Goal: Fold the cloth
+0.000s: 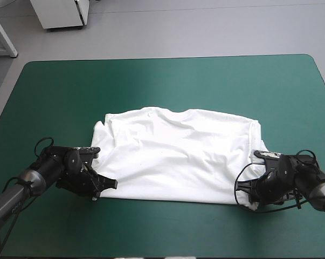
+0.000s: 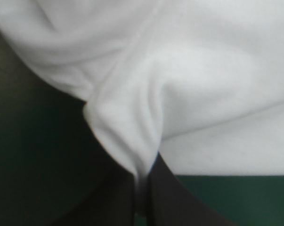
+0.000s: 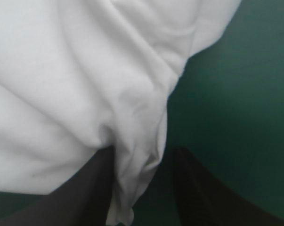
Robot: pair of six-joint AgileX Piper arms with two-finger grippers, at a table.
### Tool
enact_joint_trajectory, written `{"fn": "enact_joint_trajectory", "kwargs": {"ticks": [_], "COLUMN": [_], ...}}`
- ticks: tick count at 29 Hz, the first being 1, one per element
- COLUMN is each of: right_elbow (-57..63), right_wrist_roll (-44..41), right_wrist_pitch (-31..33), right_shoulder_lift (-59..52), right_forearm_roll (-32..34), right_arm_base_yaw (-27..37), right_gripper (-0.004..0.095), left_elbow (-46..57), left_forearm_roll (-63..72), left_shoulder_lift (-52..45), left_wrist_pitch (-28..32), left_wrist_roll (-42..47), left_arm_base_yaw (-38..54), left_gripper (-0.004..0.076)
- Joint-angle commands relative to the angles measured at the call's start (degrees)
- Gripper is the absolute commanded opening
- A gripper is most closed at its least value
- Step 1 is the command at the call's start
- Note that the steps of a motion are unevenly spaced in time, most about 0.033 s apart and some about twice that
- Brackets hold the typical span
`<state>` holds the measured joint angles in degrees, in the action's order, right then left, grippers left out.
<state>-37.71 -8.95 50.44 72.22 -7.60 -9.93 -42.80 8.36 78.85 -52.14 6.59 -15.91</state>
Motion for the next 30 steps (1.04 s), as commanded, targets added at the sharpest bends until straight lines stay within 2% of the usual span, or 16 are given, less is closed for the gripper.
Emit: {"fn": "enact_joint_trajectory", "kwargs": {"ticks": [1, 4, 5, 7, 8, 15, 24, 28, 30], "right_elbow": [0.0, 0.0, 0.0, 0.0, 0.0, -3.6, -18.0, -24.7, -28.9], "right_wrist_roll": [0.4, 0.4, 0.7, 2.7, 3.1, 3.2, 3.2, 3.2, 2.9], "right_wrist_pitch": [-1.6, -1.9, -1.5, -1.4, -1.3, 2.3, 7.5, 6.8, 5.2], "right_shoulder_lift": [0.8, 1.6, 1.8, 1.8, 1.8, -0.3, -4.1, -4.1, -4.1], "right_forearm_roll": [-2.2, -3.8, -4.3, -5.2, -5.3, -5.6, -4.2, -2.4, 0.0], "right_arm_base_yaw": [0.4, 0.4, 0.4, 0.3, 0.3, 0.3, 0.3, 0.3, 0.4], "right_gripper": [0.0371, 0.0297, 0.0234, 0.0042, -0.0014, -0.0017, -0.0017, -0.0017, -0.0017], "left_elbow": [-0.4, -0.4, -0.4, -0.4, -0.5, -3.8, -19.4, -26.1, -30.3], "left_forearm_roll": [1.2, 1.4, 1.6, 1.9, 2.4, 3.5, 2.7, 2.5, 0.5], "left_shoulder_lift": [-0.1, -0.1, -0.1, -0.1, -0.1, -0.3, -2.1, -2.0, -1.8], "left_wrist_pitch": [3.5, 3.6, 3.6, 3.6, 3.6, 0.2, -6.0, -6.3, -3.2], "left_wrist_roll": [-0.1, -0.1, -0.1, -0.1, -0.6, -2.8, -4.3, -5.1, -5.4], "left_arm_base_yaw": [-0.1, -0.1, -0.1, -0.1, -0.1, -0.1, -0.1, -0.1, -0.1], "left_gripper": [-0.0022, -0.0022, -0.0022, -0.0022, -0.0022, -0.0022, -0.0022, -0.0022, -0.0022]}}
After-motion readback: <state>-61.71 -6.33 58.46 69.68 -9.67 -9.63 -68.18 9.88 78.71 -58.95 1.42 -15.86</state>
